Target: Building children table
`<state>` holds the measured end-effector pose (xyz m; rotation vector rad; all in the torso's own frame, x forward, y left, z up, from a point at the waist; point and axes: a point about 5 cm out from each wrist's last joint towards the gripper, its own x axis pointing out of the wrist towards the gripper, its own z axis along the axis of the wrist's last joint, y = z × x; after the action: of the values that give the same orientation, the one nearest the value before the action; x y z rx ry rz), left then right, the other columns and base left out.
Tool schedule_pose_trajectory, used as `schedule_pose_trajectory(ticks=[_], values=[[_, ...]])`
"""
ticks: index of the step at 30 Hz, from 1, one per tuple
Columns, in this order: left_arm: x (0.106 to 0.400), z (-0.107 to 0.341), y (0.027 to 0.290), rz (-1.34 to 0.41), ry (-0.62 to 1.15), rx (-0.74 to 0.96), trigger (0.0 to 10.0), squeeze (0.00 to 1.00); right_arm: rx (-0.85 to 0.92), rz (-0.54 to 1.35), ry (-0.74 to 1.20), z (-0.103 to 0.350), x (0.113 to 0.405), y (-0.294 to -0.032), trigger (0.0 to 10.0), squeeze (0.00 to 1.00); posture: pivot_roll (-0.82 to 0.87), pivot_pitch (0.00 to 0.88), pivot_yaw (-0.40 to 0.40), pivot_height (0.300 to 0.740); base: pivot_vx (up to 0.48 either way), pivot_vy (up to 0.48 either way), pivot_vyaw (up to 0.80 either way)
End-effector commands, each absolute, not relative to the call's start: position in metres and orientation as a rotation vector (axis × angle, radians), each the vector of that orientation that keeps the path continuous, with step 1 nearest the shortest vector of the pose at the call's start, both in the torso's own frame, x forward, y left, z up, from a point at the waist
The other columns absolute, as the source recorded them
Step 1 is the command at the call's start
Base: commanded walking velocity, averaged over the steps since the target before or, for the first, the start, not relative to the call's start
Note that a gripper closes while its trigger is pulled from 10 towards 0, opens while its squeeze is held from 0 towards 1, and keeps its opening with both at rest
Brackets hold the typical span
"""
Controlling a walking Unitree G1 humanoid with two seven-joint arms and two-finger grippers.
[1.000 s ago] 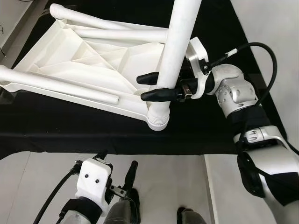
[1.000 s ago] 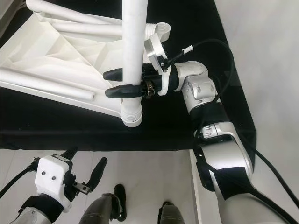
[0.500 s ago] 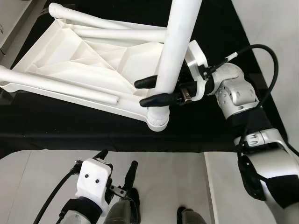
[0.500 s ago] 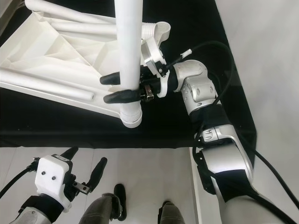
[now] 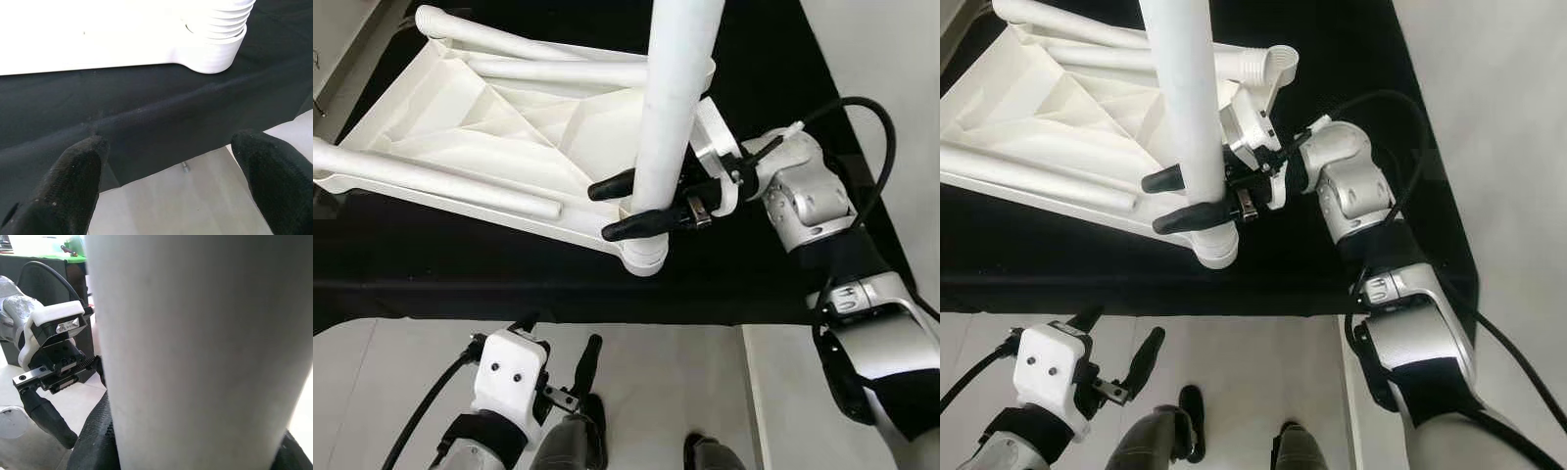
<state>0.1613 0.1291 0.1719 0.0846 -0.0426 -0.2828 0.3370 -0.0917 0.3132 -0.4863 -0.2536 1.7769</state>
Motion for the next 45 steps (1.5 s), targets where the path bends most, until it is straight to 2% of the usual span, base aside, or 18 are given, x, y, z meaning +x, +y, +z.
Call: schedule_pose_trajectory(ticks=[1,7,11,24,28,29,32,33,35,39,45], values=[[0.16,0.165,0.131,-0.266,-0.001,0.081,10.0,0.0,-0.465,1.781,-0.104,0.286,0.342,-0.088,10.0,0.0,0.01,0.392,0.029,0.74,0.0,0.0,0.0],[0.161,0.166,0.131,-0.264,-0.003,0.078,10.0,0.0,-0.379,1.665,-0.123,0.284,0.351,-0.085,10.0,0.0,0.01,0.394,0.027,0.74,0.0,0.0,0.0],[0.161,0.166,0.131,-0.264,-0.003,0.078,10.0,0.0,-0.368,1.659,-0.124,0.283,0.351,-0.086,10.0,0.0,0.01,0.394,0.027,0.74,0.0,0.0,0.0],[0.16,0.165,0.132,-0.262,0.0,0.078,10.0,0.0,-0.337,1.373,-0.144,0.272,0.359,-0.093,10.0,0.0,0.01,0.396,0.037,0.74,0.0,0.0,0.0],[0.16,0.165,0.132,-0.264,0.002,0.079,10.0,0.0,-0.338,1.12,-0.091,0.26,0.362,-0.1,10.0,0.0,0.0,0.395,0.025,0.74,0.0,0.0,0.0],[0.16,0.165,0.132,-0.264,0.002,0.079,10.0,0.0,-0.338,1.12,-0.091,0.26,0.362,-0.1,10.0,0.0,0.0,0.395,0.025,0.74,0.0,0.0,0.0],[0.16,0.165,0.133,-0.259,0.0,0.078,10.0,0.0,-0.318,0.661,0.102,0.216,0.345,-0.113,10.0,0.0,-0.01,0.405,0.022,0.74,0.0,0.0,0.0],[0.16,0.165,0.133,-0.259,0.0,0.078,10.0,0.0,-0.318,0.661,0.102,0.216,0.345,-0.113,10.0,0.0,-0.01,0.405,0.022,0.74,0.0,0.0,0.0],[0.161,0.166,0.133,-0.256,-0.001,0.078,10.0,0.0,-0.23,0.528,0.161,0.202,0.335,-0.117,10.0,0.0,-0.01,0.406,0.029,0.74,0.0,0.0,0.0],[0.162,0.164,0.133,-0.259,0.001,0.08,10.0,0.0,-0.161,0.429,0.136,0.201,0.333,-0.11,10.0,0.0,-0.01,0.395,0.029,0.74,0.0,0.0,0.0],[0.164,0.164,0.133,-0.255,-0.002,0.08,10.0,0.0,-0.125,0.394,0.134,0.201,0.326,-0.096,10.0,0.0,-0.01,0.388,0.022,0.74,0.0,0.0,0.0]])
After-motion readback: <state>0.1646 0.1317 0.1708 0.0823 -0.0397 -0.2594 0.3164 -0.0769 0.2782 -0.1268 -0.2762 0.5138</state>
